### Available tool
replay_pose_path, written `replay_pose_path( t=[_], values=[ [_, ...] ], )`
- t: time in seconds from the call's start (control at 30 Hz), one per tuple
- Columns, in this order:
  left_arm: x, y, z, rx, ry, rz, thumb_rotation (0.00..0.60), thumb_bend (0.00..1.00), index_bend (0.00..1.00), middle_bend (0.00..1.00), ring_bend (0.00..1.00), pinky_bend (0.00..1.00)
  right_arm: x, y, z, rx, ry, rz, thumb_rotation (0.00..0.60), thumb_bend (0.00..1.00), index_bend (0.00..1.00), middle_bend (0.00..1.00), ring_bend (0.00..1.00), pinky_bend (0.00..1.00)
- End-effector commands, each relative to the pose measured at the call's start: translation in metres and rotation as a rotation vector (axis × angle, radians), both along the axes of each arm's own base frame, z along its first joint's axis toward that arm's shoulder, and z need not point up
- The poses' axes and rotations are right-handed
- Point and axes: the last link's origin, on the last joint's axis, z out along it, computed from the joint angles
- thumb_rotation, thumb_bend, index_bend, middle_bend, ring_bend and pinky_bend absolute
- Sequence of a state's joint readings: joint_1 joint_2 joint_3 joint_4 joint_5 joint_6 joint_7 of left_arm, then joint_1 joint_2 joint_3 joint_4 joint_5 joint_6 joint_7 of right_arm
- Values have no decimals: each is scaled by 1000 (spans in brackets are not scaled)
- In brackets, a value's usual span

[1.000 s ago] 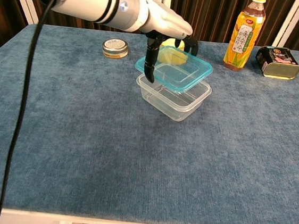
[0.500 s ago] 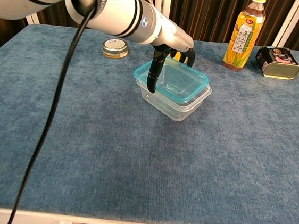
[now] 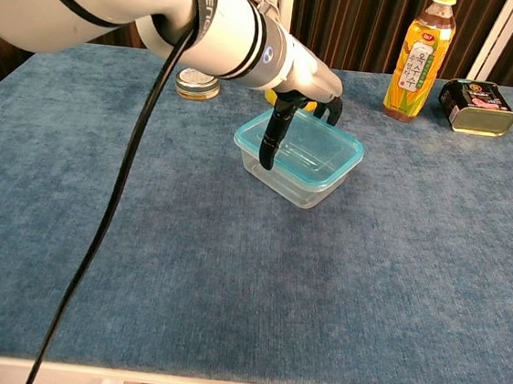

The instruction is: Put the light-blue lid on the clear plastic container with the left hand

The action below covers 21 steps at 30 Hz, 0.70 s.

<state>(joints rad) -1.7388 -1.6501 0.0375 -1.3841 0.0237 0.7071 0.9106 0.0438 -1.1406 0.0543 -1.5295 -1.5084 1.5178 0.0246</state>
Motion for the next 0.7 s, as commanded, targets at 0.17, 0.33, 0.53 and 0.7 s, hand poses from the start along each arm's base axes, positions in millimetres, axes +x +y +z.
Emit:
replay_pose_path(
  t=[0.17,0.33,0.53,0.7],
  values=[
    [1,0,-1,5,5,-9,600,126,349,325,166,96,0,0,-1,-1,-2,3,600,144,0,61,0,9],
    [3,-1,-2,5,11,-12,600,127,349,325,166,96,-1,1,0,-2,-2,1,600,144,0,61,0,9],
    [0,-1,-5,7,20,5,600,126,346,324,166,97,-1,1,0,-4,-3,-1,600,144,0,61,0,9],
    [-2,-2,-9,7,23,14,600,127,334,321,166,97,-2,1,0,-4,-5,1,600,144,0,61,0,8]
  ],
)
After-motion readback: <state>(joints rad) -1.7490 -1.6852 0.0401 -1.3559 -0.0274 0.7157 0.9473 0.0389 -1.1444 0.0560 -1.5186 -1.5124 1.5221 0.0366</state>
